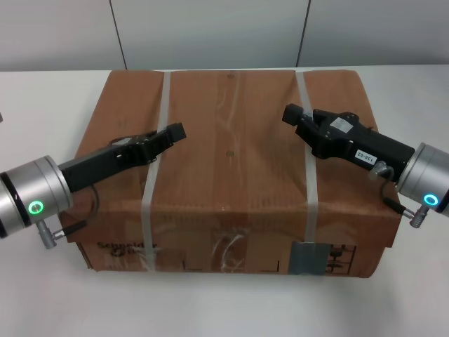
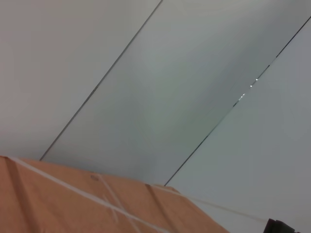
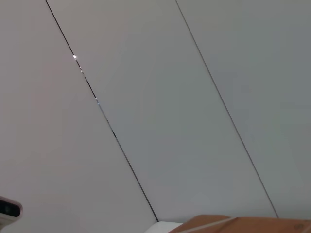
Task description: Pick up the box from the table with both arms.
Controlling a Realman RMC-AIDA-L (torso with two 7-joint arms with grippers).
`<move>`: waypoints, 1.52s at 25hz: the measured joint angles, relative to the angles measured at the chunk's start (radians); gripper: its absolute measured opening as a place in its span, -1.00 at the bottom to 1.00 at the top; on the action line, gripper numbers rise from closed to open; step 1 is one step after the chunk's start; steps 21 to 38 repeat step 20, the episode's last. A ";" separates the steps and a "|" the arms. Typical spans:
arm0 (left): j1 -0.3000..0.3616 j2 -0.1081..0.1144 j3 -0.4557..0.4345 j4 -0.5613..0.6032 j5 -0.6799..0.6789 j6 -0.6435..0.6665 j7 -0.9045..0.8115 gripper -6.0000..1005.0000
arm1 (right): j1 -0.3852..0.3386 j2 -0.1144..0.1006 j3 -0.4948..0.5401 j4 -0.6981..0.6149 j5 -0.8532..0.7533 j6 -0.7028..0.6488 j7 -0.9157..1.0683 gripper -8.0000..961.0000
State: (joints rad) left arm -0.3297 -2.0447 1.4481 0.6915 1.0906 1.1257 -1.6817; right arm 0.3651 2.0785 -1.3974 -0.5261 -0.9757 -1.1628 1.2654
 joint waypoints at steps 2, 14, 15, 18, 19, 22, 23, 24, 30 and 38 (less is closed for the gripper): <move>0.000 0.000 0.000 -0.001 0.000 0.000 0.000 -0.79 | 0.000 0.000 0.000 0.000 0.000 0.000 0.000 -0.90; 0.000 0.000 0.000 -0.002 0.000 0.000 0.002 -0.79 | 0.000 0.000 0.000 0.000 0.000 0.000 0.000 -0.90; 0.000 0.000 0.000 -0.002 0.000 0.000 0.002 -0.79 | 0.000 0.000 0.000 0.000 0.000 0.000 0.000 -0.90; 0.000 0.000 0.000 -0.004 0.000 0.000 0.002 -0.79 | 0.000 0.000 0.000 0.000 0.000 0.000 0.000 -0.90; 0.000 0.000 0.000 -0.004 0.000 0.000 0.003 -0.79 | 0.000 0.000 0.000 0.000 0.000 0.000 0.000 -0.90; 0.000 0.000 0.000 -0.004 0.000 0.000 0.003 -0.79 | 0.000 0.000 0.000 0.001 0.000 0.001 0.000 -0.90; 0.000 0.000 0.000 -0.004 0.000 0.000 0.003 -0.79 | 0.000 0.000 0.000 0.001 0.000 0.001 0.000 -0.90; 0.000 0.000 0.000 -0.004 0.000 0.000 0.003 -0.79 | 0.000 0.000 0.000 0.001 0.000 0.001 0.000 -0.90; 0.000 0.000 0.000 -0.004 0.000 0.000 0.003 -0.79 | 0.000 0.000 0.000 0.001 0.000 0.001 0.000 -0.90; 0.000 0.000 0.000 -0.004 0.000 0.000 0.003 -0.79 | 0.000 0.000 0.000 0.001 0.000 0.001 0.000 -0.90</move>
